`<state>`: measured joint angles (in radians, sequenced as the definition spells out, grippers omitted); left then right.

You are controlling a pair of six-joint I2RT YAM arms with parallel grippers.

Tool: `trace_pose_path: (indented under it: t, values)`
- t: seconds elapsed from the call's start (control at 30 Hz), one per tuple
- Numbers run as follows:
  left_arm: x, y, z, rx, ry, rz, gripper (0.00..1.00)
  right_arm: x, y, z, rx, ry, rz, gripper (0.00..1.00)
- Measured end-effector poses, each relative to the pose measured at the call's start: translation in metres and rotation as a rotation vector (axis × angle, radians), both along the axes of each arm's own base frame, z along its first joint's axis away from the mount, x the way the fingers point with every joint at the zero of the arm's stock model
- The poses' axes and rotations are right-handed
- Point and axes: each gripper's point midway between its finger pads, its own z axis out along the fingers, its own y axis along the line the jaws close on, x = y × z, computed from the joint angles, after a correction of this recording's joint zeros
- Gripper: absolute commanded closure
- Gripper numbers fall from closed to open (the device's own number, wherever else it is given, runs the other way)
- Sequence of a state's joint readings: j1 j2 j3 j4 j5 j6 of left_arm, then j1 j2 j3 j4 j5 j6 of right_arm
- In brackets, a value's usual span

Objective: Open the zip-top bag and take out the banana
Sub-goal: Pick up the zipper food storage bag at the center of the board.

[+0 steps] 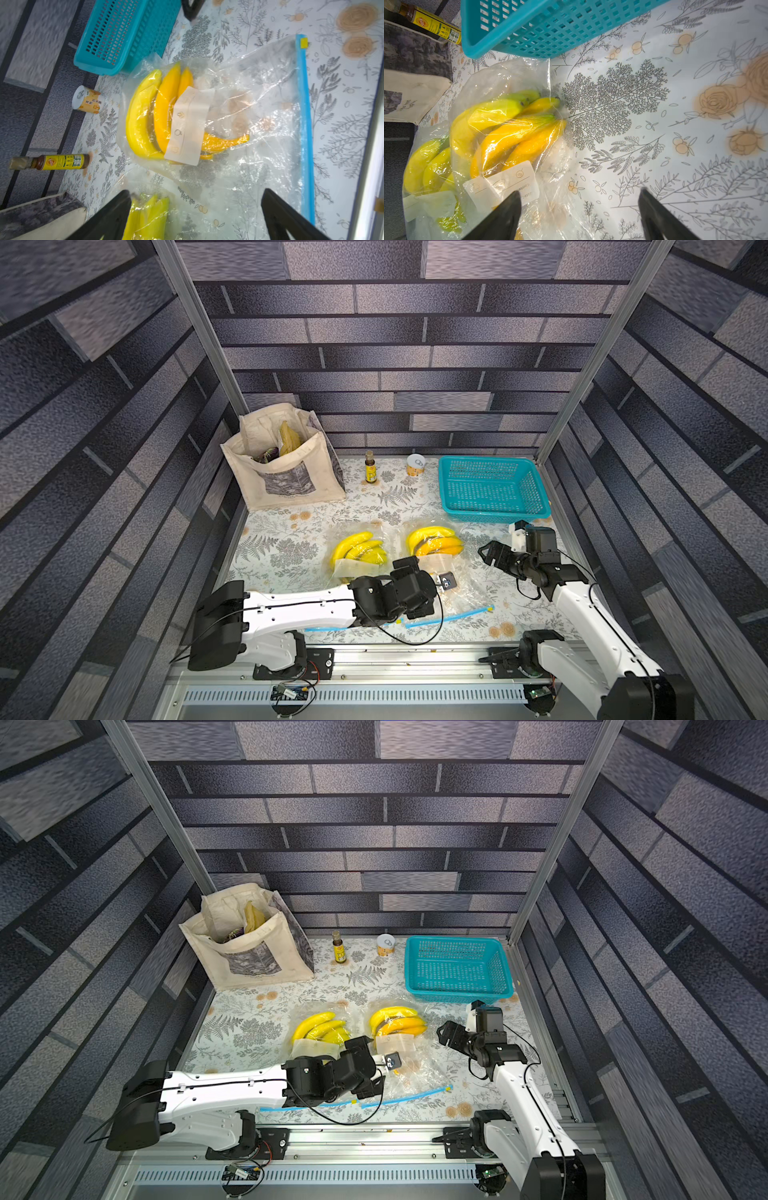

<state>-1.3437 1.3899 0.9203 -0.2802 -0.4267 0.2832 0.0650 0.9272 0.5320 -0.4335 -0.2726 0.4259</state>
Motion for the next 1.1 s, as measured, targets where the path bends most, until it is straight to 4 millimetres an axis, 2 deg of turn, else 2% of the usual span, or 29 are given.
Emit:
trace_pose_path:
  t: [0.13, 0.23, 0.53, 0.87, 1.1]
  values:
    - [-0.026, -0.016, -0.032, 0.099, 0.017, -0.057, 0.01, -0.005, 0.003, -0.007, 0.022, 0.042, -0.002, 0.09]
    - [-0.033, -0.02, -0.048, 0.141, 0.033, -0.062, 0.03, -0.005, 0.003, -0.011, 0.027, 0.062, -0.004, 0.08]
    - [-0.044, -0.036, -0.064, 0.166, 0.087, -0.091, 0.1, -0.004, 0.0, -0.02, 0.009, 0.096, -0.018, 0.05]
    - [-0.053, -0.028, -0.079, 0.226, 0.137, -0.116, 0.11, 0.009, -0.004, -0.029, 0.0, 0.121, -0.057, 0.05]
    - [-0.055, -0.027, -0.104, 0.295, 0.147, -0.117, 0.19, 0.015, -0.006, -0.026, 0.001, 0.098, -0.079, 0.05]
